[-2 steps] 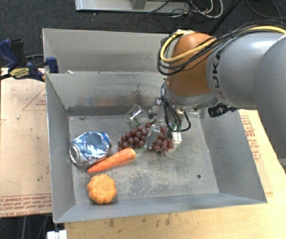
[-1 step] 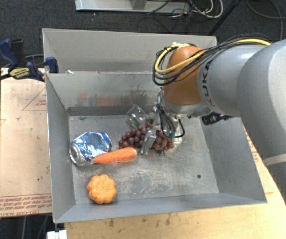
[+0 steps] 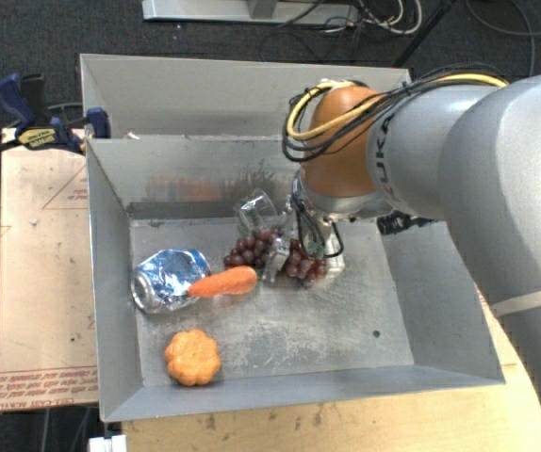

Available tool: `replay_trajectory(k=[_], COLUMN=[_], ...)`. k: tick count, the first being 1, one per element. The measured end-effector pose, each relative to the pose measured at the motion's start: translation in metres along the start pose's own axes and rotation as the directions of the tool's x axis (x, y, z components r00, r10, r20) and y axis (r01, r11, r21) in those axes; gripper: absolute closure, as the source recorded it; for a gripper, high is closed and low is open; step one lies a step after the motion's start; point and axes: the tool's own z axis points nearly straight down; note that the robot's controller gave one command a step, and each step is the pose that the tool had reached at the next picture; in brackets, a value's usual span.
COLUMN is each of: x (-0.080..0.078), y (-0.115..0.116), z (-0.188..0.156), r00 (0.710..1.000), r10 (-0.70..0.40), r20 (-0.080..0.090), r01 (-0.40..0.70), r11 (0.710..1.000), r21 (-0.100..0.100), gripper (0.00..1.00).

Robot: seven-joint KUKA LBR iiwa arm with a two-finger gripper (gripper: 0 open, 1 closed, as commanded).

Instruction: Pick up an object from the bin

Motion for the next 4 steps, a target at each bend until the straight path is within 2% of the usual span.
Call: replay_trajectory(k=[4], x=[0.003], y=[0.001], z=[-0.021], r00=[1.0], r10=[0.002], r20=[-0.016], r01=[-0.002], r11=[1.0], r21=[0.004], gripper=[1.0])
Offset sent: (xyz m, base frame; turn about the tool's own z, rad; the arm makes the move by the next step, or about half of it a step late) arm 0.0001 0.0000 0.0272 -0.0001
